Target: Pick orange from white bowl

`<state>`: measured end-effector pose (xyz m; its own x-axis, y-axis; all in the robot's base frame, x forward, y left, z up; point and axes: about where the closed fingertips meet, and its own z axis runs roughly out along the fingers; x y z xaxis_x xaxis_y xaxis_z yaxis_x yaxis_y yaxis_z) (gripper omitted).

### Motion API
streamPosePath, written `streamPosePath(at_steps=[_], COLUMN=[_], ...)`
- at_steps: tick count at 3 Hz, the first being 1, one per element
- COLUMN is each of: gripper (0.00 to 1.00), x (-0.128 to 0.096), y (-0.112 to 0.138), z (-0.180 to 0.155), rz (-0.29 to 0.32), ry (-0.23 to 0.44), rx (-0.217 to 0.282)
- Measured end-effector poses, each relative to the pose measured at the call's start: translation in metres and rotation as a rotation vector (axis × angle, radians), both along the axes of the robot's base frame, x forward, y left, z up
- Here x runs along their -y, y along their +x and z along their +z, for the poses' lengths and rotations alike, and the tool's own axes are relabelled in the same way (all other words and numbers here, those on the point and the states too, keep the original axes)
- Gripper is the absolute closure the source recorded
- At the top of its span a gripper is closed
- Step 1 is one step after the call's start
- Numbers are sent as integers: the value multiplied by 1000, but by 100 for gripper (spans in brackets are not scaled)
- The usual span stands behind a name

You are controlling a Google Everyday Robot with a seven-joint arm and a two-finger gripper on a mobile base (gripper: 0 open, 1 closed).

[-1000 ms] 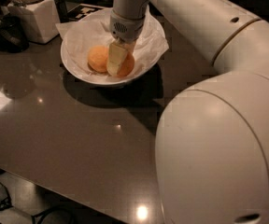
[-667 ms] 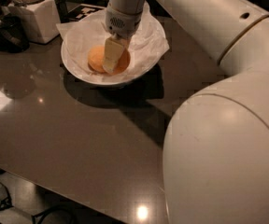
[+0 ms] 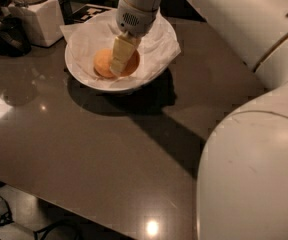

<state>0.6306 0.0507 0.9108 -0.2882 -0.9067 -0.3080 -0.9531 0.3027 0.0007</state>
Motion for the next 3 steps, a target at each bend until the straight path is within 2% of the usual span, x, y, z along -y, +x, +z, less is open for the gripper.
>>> streamPosePath(at_steps=[1,2,3], gripper=[100,100,100], x=[5,6,3], y=[-22,-23,-44], z=[13,14,27], rz=[27,25,26], ry=[87,95,110], rx=[1,-2,21])
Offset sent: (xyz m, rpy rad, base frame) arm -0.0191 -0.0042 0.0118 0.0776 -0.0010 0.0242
